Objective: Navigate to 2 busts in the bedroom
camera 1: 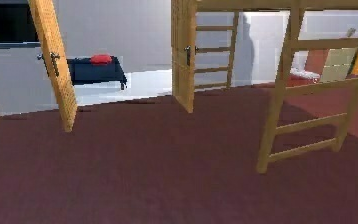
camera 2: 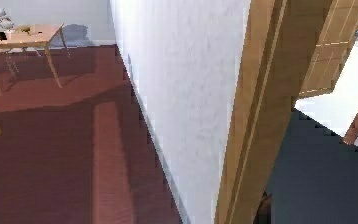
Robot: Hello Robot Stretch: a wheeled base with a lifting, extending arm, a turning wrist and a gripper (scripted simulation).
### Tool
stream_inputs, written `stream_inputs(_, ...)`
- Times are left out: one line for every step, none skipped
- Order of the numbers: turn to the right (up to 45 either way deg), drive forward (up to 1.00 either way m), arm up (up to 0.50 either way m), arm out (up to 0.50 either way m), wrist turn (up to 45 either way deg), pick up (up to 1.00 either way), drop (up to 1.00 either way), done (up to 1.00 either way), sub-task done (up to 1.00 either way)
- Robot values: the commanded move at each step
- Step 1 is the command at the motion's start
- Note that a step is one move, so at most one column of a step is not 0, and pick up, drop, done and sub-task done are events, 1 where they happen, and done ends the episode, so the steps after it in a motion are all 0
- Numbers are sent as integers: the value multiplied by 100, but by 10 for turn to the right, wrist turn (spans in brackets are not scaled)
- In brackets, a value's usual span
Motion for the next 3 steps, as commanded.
stream_inputs(450,0,0,0,0,0,0,0,0)
stream_inputs(90,0,0,0,0,0,0,0,0)
stream_inputs(0,100,0,0,0,0,0,0,0)
